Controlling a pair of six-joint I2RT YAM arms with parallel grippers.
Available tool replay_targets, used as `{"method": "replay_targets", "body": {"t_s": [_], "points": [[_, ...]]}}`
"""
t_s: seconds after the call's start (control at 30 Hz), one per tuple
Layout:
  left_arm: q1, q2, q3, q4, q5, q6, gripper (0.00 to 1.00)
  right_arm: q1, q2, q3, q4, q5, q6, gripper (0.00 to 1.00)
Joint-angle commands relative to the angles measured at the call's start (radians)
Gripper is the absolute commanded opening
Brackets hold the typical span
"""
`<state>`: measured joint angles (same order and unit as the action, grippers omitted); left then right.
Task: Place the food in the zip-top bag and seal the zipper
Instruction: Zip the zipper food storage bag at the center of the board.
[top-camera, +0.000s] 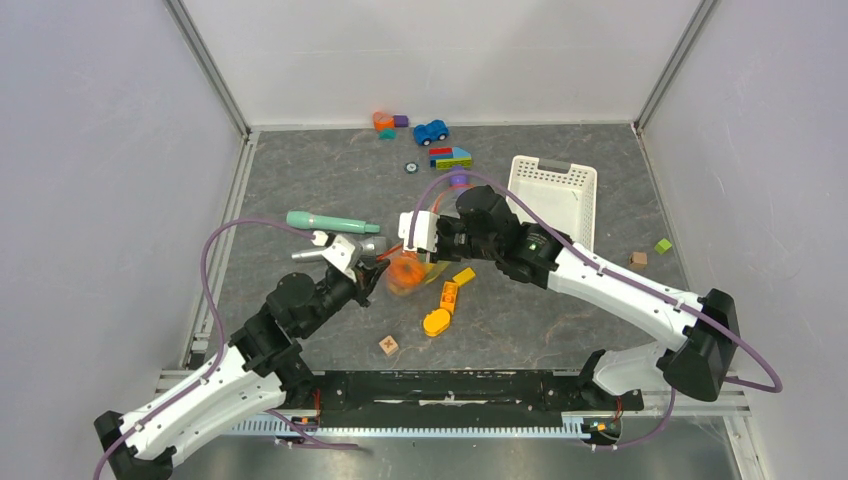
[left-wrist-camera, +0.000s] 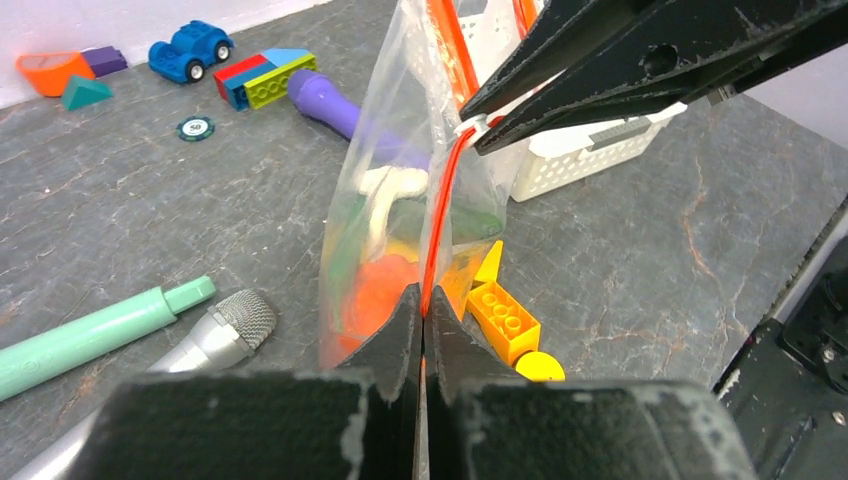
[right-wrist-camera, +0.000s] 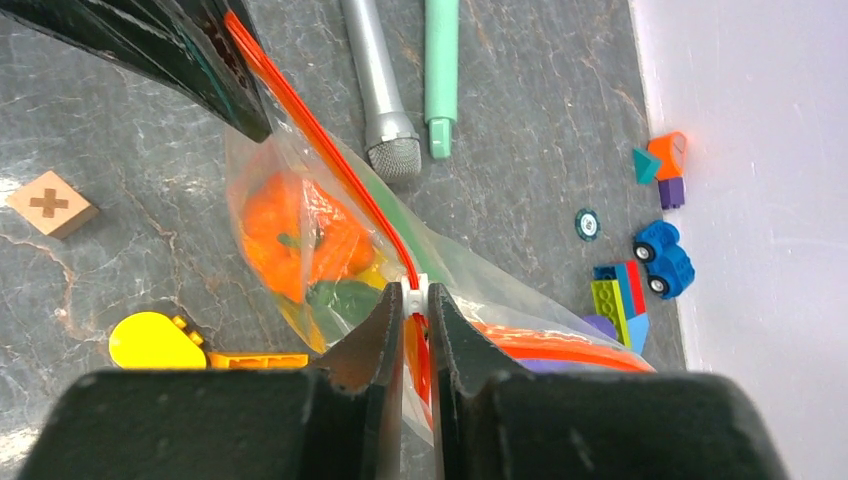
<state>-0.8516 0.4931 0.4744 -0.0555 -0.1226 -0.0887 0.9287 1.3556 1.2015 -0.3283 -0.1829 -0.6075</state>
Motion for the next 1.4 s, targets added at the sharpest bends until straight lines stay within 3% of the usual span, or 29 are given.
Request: {"method": "replay_targets", "body": {"t_s": [0.0, 0.77, 1.37], "points": [[-0.004, -0.021, 0.003, 0.078, -0.099, -0.051, 0.02, -0.019, -0.025, -0.013, 0.009, 0.144, 0.002, 0.00], [-0.004, 0.038, 0.004, 0.143, -0.105, -0.060, 0.02, -0.019, -0.027, -0.014, 0.023, 0.433, 0.000, 0.00], [-0.004, 0.026, 0.008, 0.133, -0.166, -0.072, 0.02, -0.021, -0.027, -0.026, 0.011, 0.497, -0.073, 0.02]]}}
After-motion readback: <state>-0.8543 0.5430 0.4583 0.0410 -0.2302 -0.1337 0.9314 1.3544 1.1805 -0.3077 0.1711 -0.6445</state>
